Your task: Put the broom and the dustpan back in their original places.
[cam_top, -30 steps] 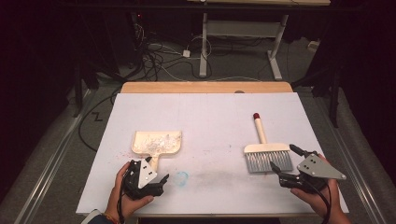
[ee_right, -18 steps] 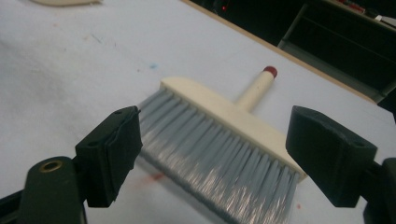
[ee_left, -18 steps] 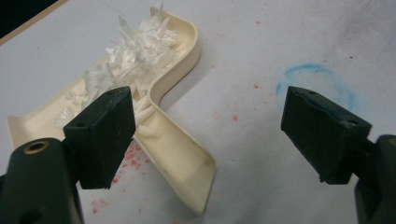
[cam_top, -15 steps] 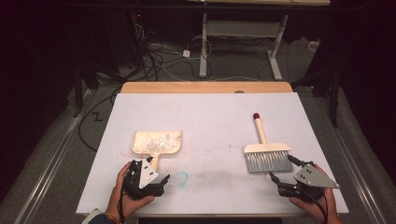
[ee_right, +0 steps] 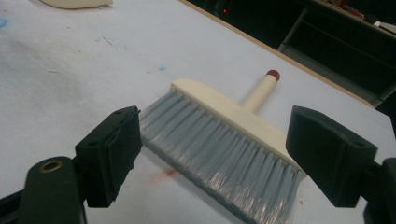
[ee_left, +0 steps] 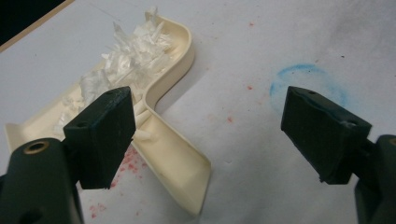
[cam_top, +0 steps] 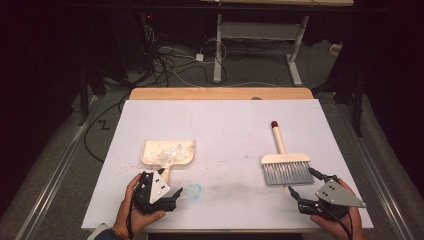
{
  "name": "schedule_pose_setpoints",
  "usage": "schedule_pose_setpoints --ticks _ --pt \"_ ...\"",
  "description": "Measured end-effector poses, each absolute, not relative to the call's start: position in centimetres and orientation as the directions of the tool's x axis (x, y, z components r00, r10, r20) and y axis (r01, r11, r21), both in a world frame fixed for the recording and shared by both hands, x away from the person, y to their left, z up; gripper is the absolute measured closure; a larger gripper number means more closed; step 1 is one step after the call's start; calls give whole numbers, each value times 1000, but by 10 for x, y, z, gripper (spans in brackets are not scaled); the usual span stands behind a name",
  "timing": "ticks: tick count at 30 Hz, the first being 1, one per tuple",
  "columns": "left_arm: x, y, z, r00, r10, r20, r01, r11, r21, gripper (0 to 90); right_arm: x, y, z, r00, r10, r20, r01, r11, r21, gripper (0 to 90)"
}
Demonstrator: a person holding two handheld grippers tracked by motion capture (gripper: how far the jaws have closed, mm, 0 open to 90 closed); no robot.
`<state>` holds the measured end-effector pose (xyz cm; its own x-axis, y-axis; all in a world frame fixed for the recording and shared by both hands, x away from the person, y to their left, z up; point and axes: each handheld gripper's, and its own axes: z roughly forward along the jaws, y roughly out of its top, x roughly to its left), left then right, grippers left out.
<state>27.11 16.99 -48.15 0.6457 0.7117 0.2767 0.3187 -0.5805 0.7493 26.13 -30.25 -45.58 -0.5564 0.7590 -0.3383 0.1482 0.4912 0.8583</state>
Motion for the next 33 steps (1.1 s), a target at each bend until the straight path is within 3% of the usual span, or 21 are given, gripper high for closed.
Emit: schedule_pose_setpoints --ticks 33 --pt "273 165 -481 647 710 278 318 -583 747 170 264 -304 -454 -555 757 -345 143 495 857 198"
